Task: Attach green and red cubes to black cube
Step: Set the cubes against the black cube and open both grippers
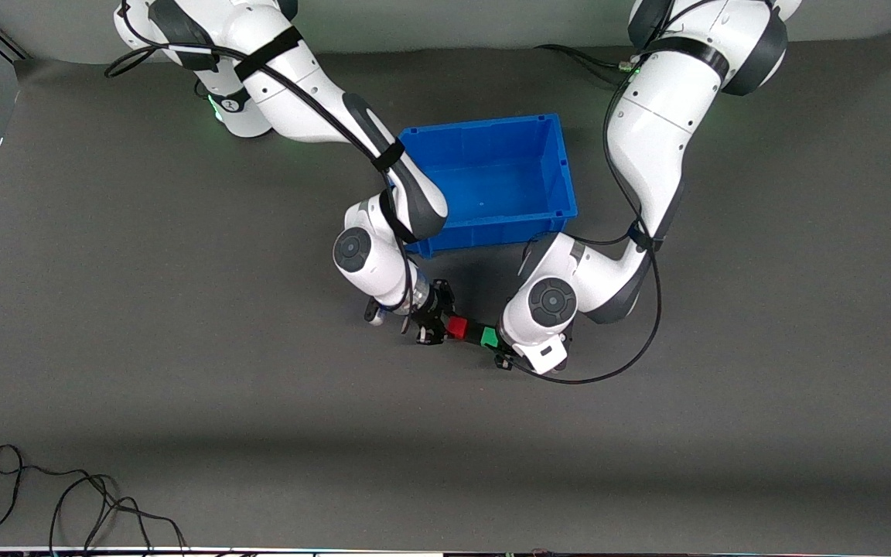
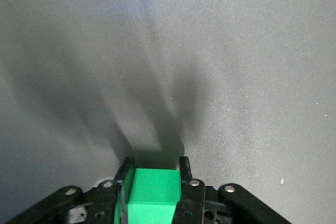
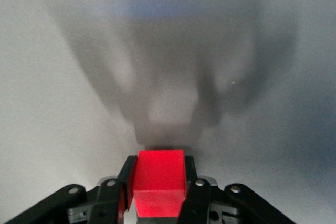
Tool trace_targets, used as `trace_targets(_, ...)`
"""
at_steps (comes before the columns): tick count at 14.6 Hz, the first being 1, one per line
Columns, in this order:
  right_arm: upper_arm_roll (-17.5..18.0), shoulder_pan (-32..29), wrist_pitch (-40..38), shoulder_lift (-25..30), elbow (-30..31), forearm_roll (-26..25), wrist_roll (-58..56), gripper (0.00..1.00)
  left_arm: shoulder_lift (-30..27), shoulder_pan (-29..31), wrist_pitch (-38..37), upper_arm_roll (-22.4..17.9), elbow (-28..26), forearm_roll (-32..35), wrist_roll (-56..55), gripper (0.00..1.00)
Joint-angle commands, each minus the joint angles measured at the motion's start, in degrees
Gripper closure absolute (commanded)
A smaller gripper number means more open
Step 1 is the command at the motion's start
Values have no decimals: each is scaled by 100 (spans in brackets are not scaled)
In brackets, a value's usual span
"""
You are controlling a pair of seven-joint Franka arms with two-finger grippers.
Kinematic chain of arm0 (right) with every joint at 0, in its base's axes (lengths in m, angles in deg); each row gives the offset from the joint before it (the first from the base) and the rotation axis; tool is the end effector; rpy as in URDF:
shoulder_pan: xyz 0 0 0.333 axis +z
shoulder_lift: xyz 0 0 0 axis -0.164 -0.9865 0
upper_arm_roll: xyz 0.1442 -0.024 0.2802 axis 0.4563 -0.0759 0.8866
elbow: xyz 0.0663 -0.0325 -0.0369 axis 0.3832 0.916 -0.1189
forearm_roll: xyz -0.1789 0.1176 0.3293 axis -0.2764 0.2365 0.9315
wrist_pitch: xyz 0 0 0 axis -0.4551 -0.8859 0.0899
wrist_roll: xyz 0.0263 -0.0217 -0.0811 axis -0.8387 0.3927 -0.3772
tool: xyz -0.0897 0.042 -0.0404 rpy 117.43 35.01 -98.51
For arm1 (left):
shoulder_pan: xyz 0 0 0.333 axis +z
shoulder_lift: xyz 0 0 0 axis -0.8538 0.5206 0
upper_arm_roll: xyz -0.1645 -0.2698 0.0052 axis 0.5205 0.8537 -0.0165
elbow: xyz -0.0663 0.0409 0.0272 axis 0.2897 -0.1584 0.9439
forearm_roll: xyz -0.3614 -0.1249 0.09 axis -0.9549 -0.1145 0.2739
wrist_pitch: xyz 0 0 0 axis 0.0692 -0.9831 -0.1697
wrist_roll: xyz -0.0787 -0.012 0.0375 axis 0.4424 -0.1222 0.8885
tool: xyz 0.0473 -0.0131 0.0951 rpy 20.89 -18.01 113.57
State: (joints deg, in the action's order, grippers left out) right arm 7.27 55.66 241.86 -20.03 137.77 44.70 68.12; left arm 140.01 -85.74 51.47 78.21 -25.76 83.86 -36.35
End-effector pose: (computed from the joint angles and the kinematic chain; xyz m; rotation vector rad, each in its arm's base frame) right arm 0.5617 0.4423 0.1739 -1.6793 2.2249 0.3225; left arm 0.6177 -0.4034 0.1854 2.3702 1.8992 -0.2211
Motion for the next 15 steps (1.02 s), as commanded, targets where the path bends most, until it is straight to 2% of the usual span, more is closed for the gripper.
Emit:
trace_targets(1, -82, 151, 200, -40, 22, 137, -9, 73, -164, -31, -127, -44, -77, -29, -93, 0)
trace_targets(5, -91, 151, 200, -32, 13, 58, -255, 73, -348, 135, -504, -79, -7, 50, 134, 0)
trace_targets(6, -91, 151, 200, -31, 13, 58, -265, 63, -445, 284, -679, -70, 19, 50, 318, 0)
trace_targets(7, -99, 142, 200, -40, -13, 58, -247, 20, -567, 468, -916, -70, 37, 50, 538, 0)
trace_targets(8, -108, 107, 192, -32, -31, 58, -265, 0, -699, 670, -1196, -70, 55, 50, 897, 0)
trace_targets(10, -143, 142, 200, -5, -49, -99, -308, 0, -1041, 1231, -1838, -70, 55, 41, 1931, 0)
trace_targets(13, -152, 98, 130, 118, -232, -1230, -405, 0, -1569, 2023, -2682, -87, 11, 68, 3970, 0)
trace_targets(15, -152, 63, 113, 223, -347, -1584, -423, 0, -1868, 2445, -2965, -131, -7, 76, 5262, 0)
